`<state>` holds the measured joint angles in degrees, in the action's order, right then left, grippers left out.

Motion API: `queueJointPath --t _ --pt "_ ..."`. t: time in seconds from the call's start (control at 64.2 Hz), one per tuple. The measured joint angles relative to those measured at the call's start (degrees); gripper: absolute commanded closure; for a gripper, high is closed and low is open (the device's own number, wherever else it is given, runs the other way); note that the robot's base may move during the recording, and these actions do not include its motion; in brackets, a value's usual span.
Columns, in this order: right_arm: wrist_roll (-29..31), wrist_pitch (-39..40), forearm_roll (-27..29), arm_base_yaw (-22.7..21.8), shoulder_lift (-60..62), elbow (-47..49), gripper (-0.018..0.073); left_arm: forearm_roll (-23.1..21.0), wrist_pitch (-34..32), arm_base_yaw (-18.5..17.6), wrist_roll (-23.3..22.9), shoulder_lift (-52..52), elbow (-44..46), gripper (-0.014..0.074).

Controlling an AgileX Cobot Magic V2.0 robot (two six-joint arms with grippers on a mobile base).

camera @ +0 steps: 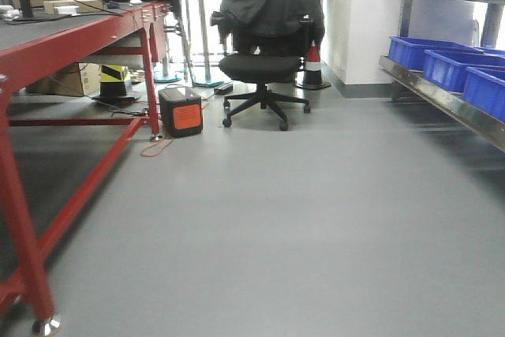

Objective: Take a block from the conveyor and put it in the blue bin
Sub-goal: 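Drive the base away from the conveyor holding both blocks, then drive the base toward the shelf of blue bins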

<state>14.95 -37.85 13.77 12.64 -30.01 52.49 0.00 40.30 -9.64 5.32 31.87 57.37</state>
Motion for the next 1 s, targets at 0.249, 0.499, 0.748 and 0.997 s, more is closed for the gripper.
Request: queueJointPath --t 0.249,0.499,0.748,0.997 --pt "0.0 0.0 0.0 0.0 0.0 0.0 0.0713 0.0 0.0 0.0 0.0 0.0 0.0 0.0707" --pt "0.0 0.0 0.0 0.0 0.0 0.0 0.0713 0.0 0.0 0.0 0.0 0.0 0.0 0.0707" --pt "0.0 0.1 0.0 0.0 0.0 0.0 0.0713 0.0 0.0 0.0 0.0 0.0 0.0 0.0707" --pt "0.0 0.1 0.0 0.0 0.0 0.0 0.0713 0.0 0.0 0.0 0.0 0.0 0.0 0.0707"
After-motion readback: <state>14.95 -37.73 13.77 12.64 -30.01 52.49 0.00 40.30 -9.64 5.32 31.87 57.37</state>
